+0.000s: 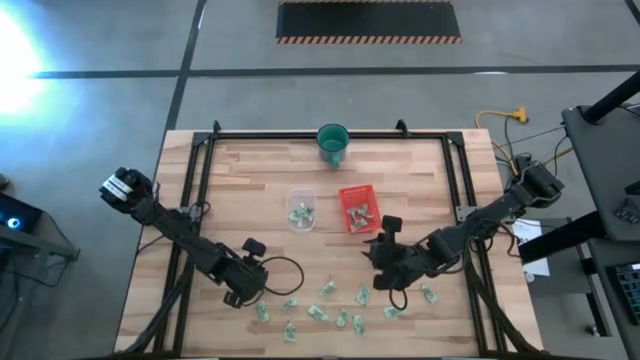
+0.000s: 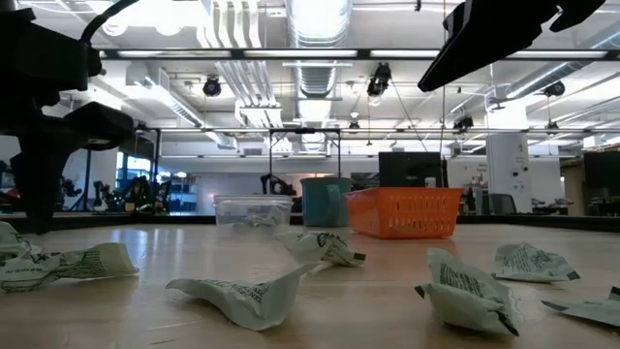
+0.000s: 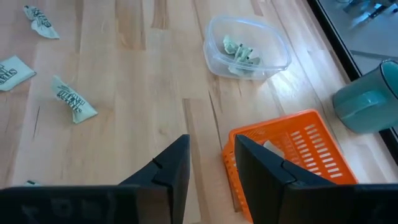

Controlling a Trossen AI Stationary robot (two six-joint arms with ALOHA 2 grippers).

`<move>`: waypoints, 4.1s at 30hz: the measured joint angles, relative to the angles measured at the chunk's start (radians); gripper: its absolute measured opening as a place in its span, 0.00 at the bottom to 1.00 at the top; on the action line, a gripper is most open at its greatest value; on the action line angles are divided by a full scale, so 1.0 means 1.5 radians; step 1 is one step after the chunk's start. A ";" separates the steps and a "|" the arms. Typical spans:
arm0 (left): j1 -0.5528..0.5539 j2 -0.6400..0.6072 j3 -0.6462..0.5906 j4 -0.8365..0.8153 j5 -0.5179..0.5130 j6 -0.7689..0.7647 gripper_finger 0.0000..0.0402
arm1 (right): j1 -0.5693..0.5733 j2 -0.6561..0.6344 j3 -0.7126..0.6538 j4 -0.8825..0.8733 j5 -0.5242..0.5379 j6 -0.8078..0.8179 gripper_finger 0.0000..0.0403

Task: Pick and place items into bin
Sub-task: Put the stevia packet into the transparent bin, then put the stevia packet into the orange bin

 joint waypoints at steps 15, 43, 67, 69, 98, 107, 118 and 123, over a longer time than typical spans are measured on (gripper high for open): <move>0.000 0.000 -0.007 0.039 -0.001 0.003 0.29 | 0.000 0.000 0.000 0.002 0.000 0.002 0.26; 0.002 0.032 -0.023 0.065 0.000 0.002 0.29 | 0.000 0.001 -0.003 0.005 0.000 0.003 0.20; 0.012 0.013 0.013 0.066 -0.131 0.107 0.02 | 0.000 0.001 -0.006 0.007 0.001 0.002 0.20; 0.020 0.013 0.026 0.067 -0.186 0.151 0.02 | 0.000 0.001 -0.006 0.007 0.001 0.002 0.19; 0.432 0.013 0.056 0.234 -0.204 0.433 0.02 | 0.000 0.001 -0.013 0.005 0.001 -0.005 0.17; 0.434 0.013 0.055 0.250 -0.187 0.433 0.10 | 0.000 0.001 -0.016 0.006 0.001 -0.004 0.19; 0.432 0.012 0.055 0.253 -0.188 0.433 0.31 | 0.000 0.001 -0.016 0.006 -0.040 0.003 0.17; 0.404 -0.006 0.056 0.248 -0.185 0.424 0.32 | 0.001 0.001 -0.016 0.007 -0.165 0.025 0.19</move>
